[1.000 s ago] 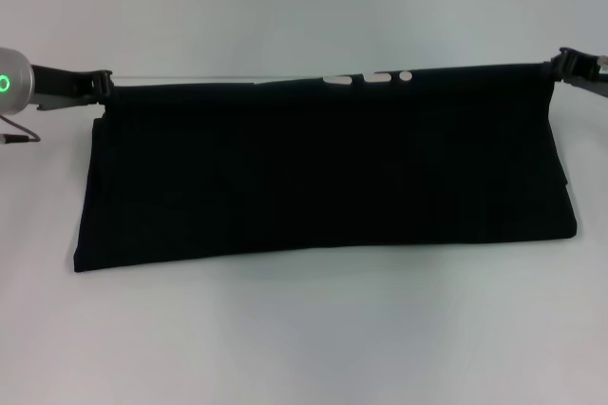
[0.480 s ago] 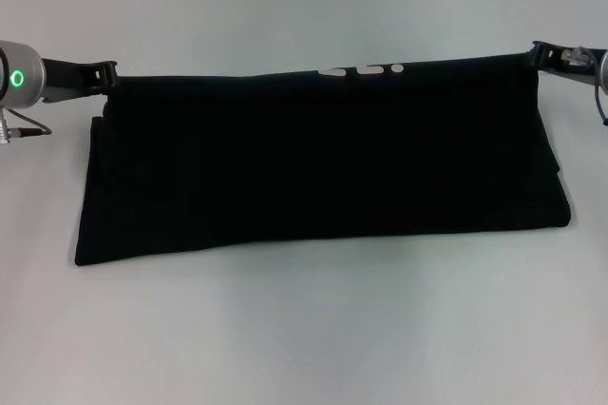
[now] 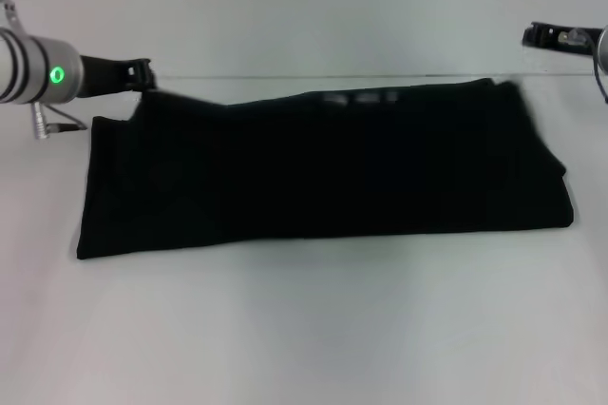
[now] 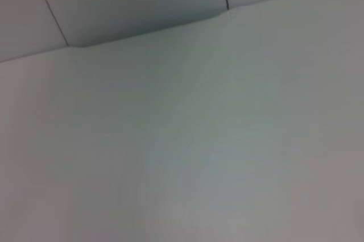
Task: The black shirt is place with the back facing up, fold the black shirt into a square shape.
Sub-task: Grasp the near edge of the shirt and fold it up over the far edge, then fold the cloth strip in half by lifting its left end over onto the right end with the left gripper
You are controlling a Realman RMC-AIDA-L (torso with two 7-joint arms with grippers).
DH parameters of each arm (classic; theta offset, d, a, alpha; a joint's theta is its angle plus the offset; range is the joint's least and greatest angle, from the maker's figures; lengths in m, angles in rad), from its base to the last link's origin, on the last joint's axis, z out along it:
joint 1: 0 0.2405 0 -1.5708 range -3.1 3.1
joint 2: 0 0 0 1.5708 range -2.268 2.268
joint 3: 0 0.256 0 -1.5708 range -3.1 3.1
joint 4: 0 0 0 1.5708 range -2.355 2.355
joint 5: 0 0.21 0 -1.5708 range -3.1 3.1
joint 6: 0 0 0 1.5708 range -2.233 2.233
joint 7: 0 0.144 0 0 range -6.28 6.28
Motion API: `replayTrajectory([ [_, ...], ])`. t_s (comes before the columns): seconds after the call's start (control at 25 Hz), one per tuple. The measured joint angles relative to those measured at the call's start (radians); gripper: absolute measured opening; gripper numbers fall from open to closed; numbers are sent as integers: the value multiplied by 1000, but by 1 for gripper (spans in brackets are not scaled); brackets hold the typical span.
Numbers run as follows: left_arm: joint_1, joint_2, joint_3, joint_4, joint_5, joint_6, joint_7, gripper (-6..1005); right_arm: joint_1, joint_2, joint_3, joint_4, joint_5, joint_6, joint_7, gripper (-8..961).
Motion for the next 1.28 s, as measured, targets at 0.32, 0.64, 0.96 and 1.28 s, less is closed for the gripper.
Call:
replayTrajectory([
  [0.32,-14,0,-7,36,-38,55,-53,265,13,-67,0,-22,-1,-110,36,346],
  [0.64,98,107,-192,63,-249,474,-9,533,-53,-112,61,-182,6,-477,180,503],
  [0.96,247,109,-348,91,-229,723,5,767,-75,-144,109,-215,0,-629,242,754],
  [1.28,350,78,-481,67,-220,830,-20,789,-83,-147,110,-211,-2,-641,243,808],
])
